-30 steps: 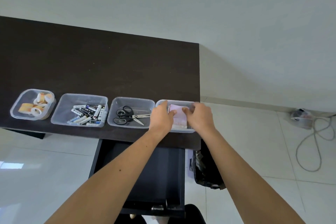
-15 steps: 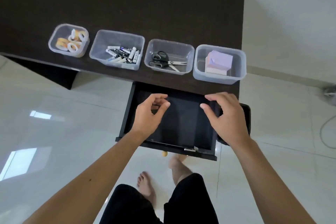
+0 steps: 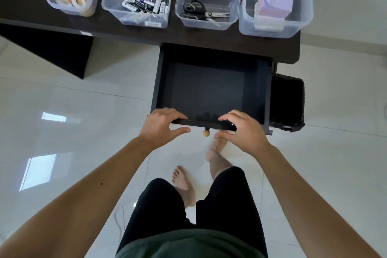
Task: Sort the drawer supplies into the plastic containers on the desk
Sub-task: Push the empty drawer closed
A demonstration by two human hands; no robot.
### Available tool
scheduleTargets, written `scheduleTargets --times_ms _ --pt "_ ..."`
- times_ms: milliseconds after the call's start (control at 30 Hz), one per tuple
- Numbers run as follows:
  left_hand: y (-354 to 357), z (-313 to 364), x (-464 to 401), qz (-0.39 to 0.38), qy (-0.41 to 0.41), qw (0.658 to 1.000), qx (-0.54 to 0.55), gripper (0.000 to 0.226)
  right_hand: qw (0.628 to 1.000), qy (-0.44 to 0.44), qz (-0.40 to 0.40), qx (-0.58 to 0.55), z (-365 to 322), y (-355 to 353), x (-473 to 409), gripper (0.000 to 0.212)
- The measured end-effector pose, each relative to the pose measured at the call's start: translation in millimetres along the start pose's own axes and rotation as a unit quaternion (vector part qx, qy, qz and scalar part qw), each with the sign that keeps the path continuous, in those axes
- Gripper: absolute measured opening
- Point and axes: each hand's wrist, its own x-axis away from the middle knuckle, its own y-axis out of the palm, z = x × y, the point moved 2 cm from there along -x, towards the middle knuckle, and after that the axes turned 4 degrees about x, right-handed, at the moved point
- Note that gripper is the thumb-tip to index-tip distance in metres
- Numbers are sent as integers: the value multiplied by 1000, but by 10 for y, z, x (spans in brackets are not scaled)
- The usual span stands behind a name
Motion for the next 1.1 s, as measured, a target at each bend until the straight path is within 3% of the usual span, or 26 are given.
scheduleTargets --times_ms 100,300,500,600,700,767,900,1000,1100 --pt "38 -18 -6 27 30 999 -17 27 997 -27 60 36 47 92 23 37" --pt "-25 -40 -122 77 62 995 -4 26 984 -78 157 39 57 22 -35 30" --pt "-125 -75 -491 87 74 993 12 29 980 -66 184 30 91 -86 -361 26" --pt "-210 -107 -809 108 42 992 51 30 980 -38 195 15 102 -189 -660 26" --pt "-313 -116 -1049 143 44 988 45 43 976 -26 216 19 65 -274 -894 27" --pt "-368 -97 -1228 177 69 982 -4 63 963 -23 262 58 74 -327 -1011 39" --pt "-490 -101 -1529 221 117 965 -76 98 938 38 316 139 122 -498 -1203 86" --pt "-459 -204 -1616 219 149 960 -90 97 931 24 331 153 181 -528 -1259 99" --pt "-431 -270 -1684 253 161 949 -96 88 922 15 364 132 237 -512 -1337 94"
